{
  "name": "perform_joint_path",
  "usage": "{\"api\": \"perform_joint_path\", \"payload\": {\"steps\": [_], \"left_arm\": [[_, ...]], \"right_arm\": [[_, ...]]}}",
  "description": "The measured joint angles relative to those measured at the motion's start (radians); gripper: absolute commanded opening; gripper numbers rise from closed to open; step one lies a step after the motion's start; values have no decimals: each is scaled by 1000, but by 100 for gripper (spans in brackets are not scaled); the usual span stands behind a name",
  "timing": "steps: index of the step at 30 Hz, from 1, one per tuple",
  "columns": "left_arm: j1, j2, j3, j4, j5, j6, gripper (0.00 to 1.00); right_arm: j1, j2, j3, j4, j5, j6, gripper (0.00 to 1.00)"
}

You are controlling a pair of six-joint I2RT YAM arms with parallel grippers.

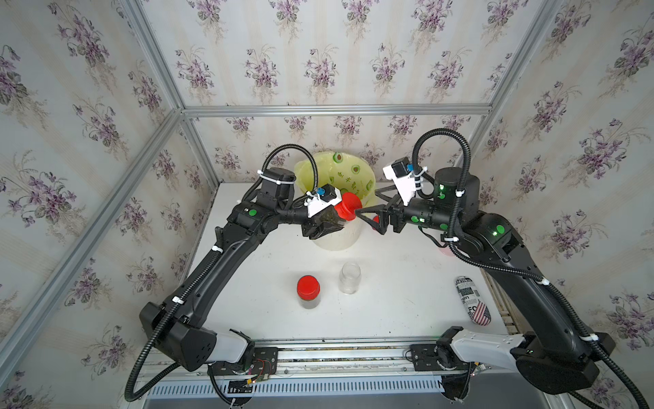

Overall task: Empty moldy tea leaves from jars
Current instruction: Unscrew the lid from the jar.

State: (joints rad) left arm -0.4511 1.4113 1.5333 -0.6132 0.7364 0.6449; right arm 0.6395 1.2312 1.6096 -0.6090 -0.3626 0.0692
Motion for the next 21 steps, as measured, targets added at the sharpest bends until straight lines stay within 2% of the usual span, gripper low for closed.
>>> {"api": "perform_joint_path", "payload": {"steps": [8, 16, 21], "left_arm": [[0, 0, 9, -2, -10, 1, 73], [1, 0, 10, -3, -11, 1, 73], [1, 2, 10, -3, -11, 1, 73]], "right_arm": [[102, 33, -3, 2, 82, 90, 90], [120, 70, 2, 5, 142, 136, 88], [120, 76, 15, 6, 167, 140, 82]]}}
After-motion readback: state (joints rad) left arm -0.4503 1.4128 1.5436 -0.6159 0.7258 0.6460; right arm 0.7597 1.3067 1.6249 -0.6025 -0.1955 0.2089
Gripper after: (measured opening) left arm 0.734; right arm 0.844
